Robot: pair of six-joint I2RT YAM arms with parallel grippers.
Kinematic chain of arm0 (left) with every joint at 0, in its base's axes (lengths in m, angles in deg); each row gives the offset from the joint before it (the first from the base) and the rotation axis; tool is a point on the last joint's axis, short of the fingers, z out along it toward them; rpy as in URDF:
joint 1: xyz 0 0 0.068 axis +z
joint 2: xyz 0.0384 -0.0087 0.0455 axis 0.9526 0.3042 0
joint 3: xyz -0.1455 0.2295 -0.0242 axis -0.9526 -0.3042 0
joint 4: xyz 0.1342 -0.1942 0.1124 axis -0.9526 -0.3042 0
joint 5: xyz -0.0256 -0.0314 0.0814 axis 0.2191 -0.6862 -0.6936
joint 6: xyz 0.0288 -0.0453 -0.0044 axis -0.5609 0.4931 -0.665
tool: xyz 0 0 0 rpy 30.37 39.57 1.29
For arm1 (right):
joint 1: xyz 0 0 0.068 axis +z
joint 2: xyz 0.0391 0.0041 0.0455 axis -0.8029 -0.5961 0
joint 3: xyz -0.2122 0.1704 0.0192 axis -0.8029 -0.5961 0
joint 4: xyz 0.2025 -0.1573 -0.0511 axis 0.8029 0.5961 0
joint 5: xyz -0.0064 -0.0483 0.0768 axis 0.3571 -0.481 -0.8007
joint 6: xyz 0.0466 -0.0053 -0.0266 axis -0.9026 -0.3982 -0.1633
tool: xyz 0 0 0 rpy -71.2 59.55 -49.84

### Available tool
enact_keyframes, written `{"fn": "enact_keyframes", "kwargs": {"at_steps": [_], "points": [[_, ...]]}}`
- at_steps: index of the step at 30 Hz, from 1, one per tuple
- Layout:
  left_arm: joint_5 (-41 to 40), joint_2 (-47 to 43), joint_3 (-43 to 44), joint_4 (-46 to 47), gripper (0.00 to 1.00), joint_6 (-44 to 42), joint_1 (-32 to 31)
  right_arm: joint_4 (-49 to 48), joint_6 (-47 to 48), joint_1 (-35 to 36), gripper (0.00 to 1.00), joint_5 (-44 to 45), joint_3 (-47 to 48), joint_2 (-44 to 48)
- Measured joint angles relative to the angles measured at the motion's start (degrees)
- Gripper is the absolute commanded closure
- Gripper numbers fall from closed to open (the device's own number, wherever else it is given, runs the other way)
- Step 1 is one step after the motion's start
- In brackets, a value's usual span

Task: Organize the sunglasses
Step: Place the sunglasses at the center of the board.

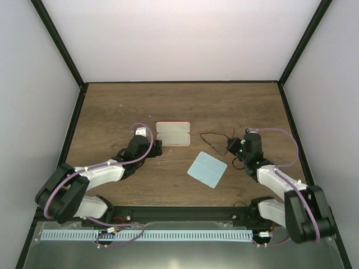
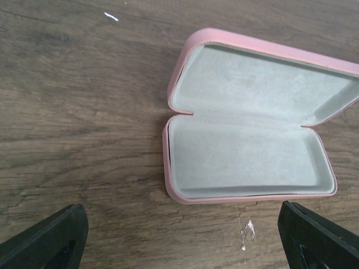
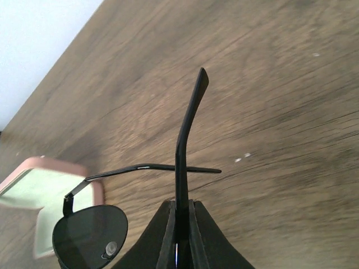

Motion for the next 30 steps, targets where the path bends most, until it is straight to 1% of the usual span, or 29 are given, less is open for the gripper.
{"fn": "enact_keyframes", "kwargs": {"at_steps": [5,9,12,13,14,15,17,20,25,30], "points": [[0.68,1.55,-0.13,0.76,0.05,0.44,-0.39,-4.52,0.33,-6.27,0.93,-5.55,0.11,-9.09],[0.92,1.57,-0.13,1.09,0.05,0.70,-0.39,-6.88,0.52,-7.52,0.93,-8.48,1.14,-15.32],[0.92,1.57,-0.13,1.18,0.05,0.72,-0.39,-8.72,0.52,-7.58,0.92,-9.86,1.97,-17.68],[0.94,1.57,-0.13,1.18,0.05,0.72,-0.42,-9.33,0.52,-7.58,0.89,-10.14,2.10,-18.14],[0.92,1.57,-0.13,1.18,0.05,0.72,-0.42,-9.66,0.55,-7.58,0.83,-10.29,2.19,-18.43],[0.94,1.57,-0.13,1.20,0.05,0.76,-0.39,-9.86,0.61,-7.61,0.76,-10.34,2.27,-18.58],[0.94,1.57,-0.13,1.20,0.05,0.83,-0.42,-9.90,0.85,-7.67,0.66,-9.94,2.58,-18.60],[0.92,1.57,-0.13,1.18,0.05,1.01,-0.42,-9.60,0.83,-7.76,0.57,-8.85,3.50,-18.56],[0.96,1.44,-0.26,1.29,0.06,1.25,-0.46,-7.67,0.76,-7.74,0.52,-6.29,3.93,-15.56],[1.29,1.03,-1.05,2.01,0.09,1.68,-1.44,-6.84,-0.04,-7.74,0.50,-4.55,0.83,-6.54]]}}
